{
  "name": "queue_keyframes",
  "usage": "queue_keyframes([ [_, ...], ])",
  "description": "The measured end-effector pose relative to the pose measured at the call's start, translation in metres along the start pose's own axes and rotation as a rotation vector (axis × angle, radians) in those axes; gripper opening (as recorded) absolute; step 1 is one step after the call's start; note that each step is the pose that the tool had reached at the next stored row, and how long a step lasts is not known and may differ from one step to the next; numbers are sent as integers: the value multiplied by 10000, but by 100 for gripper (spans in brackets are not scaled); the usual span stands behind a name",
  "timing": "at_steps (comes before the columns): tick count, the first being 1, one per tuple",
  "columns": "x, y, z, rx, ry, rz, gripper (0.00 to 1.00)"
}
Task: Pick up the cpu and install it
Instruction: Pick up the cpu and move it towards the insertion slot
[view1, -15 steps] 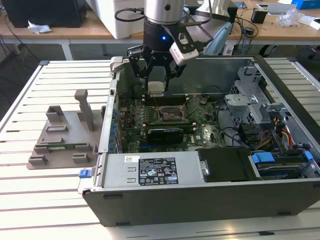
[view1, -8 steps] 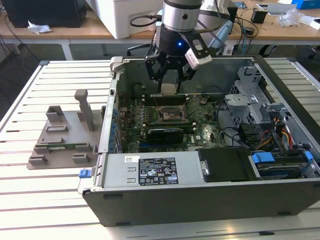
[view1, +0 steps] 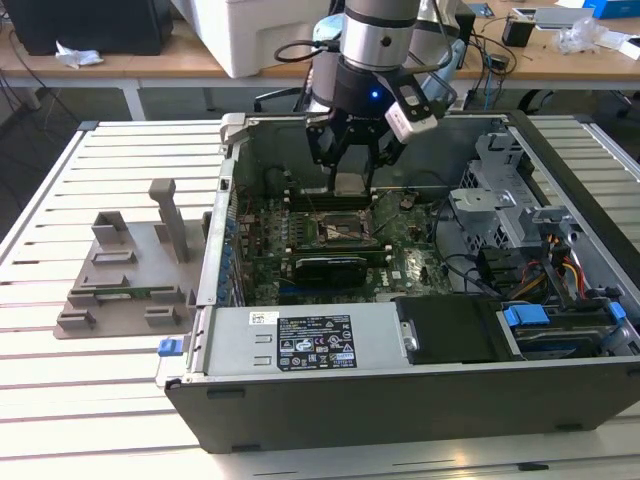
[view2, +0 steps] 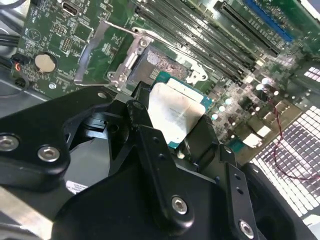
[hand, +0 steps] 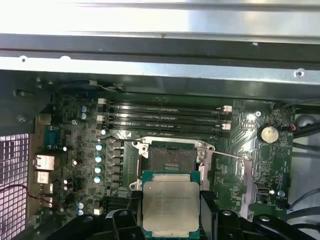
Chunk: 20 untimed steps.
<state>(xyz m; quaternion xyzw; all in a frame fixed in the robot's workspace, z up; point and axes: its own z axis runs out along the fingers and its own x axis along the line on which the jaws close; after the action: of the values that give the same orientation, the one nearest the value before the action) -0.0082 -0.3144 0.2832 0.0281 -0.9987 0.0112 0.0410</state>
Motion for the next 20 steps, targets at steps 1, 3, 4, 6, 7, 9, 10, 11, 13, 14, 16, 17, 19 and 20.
queue_keyframes([
  [1,-13,11,28,0,1,-2,55],
  [3,-21,15,58,3,6,1,55],
  [4,-22,15,59,3,6,0,55],
  [6,-22,16,62,8,-133,5,55],
  [7,-22,16,63,16,-296,7,55],
  [9,-22,16,63,38,-655,16,55],
  [10,-22,16,64,40,-729,18,55],
  [11,-22,16,64,41,-768,19,55],
  [13,-4,16,65,48,-773,21,55],
  [14,19,18,72,47,-774,21,55],
  [16,45,20,85,49,-775,22,55],
  [17,51,20,88,55,-774,22,55],
  [19,54,20,89,63,-772,21,55],
  [20,54,20,90,61,-774,22,55],
])
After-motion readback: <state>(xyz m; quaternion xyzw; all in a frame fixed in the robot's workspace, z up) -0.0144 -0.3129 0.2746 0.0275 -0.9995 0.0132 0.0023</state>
